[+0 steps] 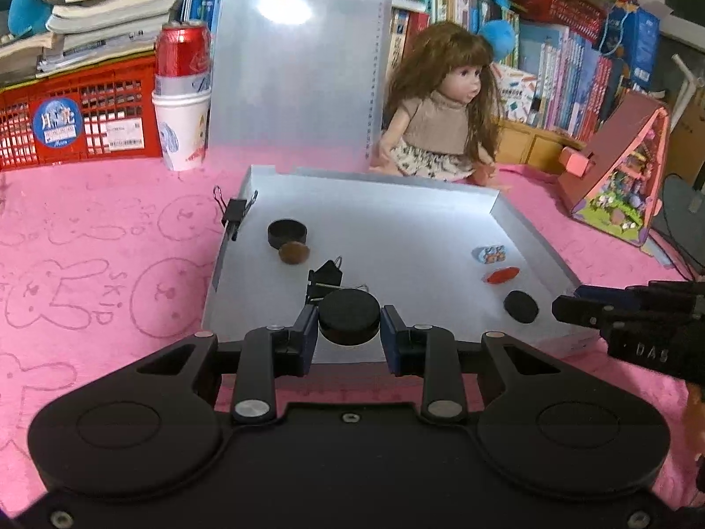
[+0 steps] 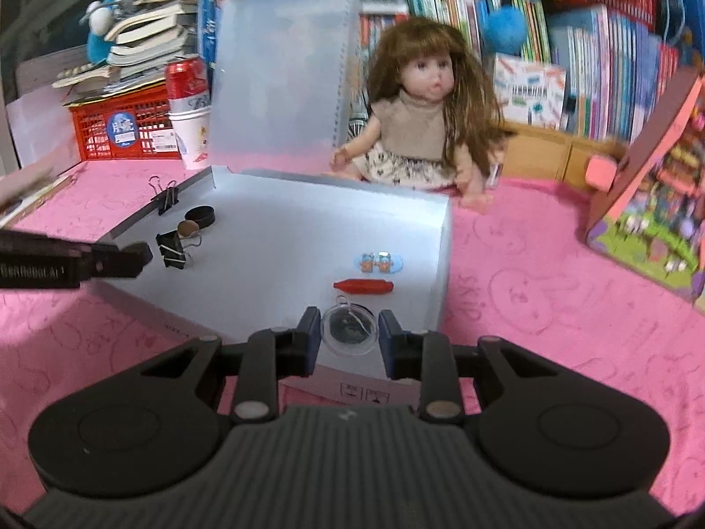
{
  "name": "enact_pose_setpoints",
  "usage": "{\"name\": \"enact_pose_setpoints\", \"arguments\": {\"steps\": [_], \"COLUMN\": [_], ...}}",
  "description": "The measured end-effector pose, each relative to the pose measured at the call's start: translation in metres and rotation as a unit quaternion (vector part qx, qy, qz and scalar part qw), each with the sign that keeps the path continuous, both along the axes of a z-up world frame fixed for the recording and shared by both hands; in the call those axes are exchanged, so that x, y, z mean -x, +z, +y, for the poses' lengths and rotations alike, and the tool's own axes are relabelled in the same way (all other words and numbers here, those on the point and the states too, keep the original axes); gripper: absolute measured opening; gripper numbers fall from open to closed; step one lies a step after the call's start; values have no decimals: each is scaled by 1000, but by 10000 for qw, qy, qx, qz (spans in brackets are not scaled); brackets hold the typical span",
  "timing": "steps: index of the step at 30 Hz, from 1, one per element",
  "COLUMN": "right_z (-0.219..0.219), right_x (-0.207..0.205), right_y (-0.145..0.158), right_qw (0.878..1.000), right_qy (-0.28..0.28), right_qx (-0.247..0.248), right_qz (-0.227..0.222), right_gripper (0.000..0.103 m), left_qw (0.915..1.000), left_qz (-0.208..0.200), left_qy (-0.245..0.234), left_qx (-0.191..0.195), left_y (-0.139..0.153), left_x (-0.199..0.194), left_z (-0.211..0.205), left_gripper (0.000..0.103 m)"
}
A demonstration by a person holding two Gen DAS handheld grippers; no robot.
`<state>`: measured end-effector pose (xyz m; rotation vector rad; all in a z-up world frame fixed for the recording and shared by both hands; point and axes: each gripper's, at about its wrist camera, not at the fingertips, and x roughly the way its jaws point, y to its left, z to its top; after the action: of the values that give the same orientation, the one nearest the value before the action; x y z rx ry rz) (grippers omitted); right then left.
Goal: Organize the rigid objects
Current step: 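Carry the black disc with the left tool while the right tool carries the clear dome over the box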
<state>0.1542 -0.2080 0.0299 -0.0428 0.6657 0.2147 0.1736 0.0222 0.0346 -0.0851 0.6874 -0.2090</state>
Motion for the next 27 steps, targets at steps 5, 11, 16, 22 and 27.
{"name": "enact_pose_setpoints", "arguments": {"steps": [5,11,16,22,27], "right_z": [-4,-10,-14,-15,-16], "right_x": [-24,-41,-48,-60,-72], "right_y": [0,-9,-12,-13,-14], "right_qw": [9982,9942,9941,9942,9940], "right_qy": [-29,-49,-132,-232,-335], "right_qx": [-205,-478,-526,-553,-595], "right_qz": [561,960,942,897,854], "right_gripper": [33,33,33,33,33], "left_qw": [9998,9995,9991,9987,9983], "left_qz": [164,207,244,251,240], "left_qy": [53,117,167,224,303], "left_qx": [-66,-204,-297,-387,-435], "left_y": [-8,-13,-18,-23,-26], "left_x": [-13,-22,-30,-38,-47], "left_z": [-2,-5,-6,-8,-8], "left_gripper": [29,29,29,29,29]}}
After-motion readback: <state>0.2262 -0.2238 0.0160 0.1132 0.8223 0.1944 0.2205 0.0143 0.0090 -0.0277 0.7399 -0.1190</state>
